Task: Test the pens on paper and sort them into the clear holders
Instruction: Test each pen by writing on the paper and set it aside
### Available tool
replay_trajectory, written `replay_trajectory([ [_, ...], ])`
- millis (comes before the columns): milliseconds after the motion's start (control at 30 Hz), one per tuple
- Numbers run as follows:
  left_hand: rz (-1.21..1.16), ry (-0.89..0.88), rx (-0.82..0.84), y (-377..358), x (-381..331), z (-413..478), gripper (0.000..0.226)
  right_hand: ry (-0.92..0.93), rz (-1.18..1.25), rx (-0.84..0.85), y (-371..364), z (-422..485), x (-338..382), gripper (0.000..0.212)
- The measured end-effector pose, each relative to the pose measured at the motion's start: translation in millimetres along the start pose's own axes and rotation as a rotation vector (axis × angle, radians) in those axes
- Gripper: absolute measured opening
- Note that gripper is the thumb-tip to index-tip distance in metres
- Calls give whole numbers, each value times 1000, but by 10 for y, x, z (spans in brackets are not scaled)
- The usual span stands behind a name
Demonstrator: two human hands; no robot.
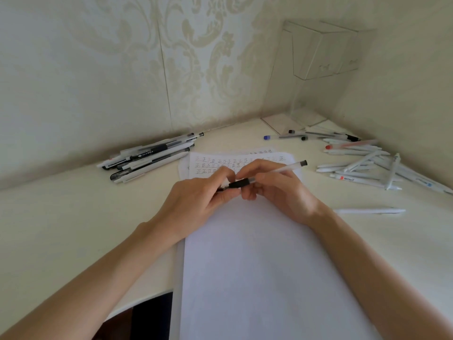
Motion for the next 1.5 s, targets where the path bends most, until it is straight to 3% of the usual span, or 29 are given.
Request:
replay_trajectory([
  [67,18,77,-11,10,45,-2,51,-9,8,-79,152,-17,75,26],
  [167,62,140,13,13,82,-6,66,16,-139,-391,454,-63,179,18],
  [233,113,29,27,-8,2,11,63,-26,-270,-579,575,-42,139,27],
  [300,174,-57,61,-77,-24,14,60,-107,-369,-637,590,33,74,28],
  [467,204,-74,126,-189,42,-6,55,-117,-468,-823,699,112,95,26],
  [1500,198,-53,148,-194,37,9,50,-80,-494,-782,679,156,42,28],
])
Point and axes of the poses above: each hand's wrist, its own z-axis towards the middle knuckle, its own y-axis out of the back of the hand, x = y × z, the point moved 7 cm from there along z, towards the middle knuckle, and after that the axes turned 6 degrees about -y, right-handed, at the moved point
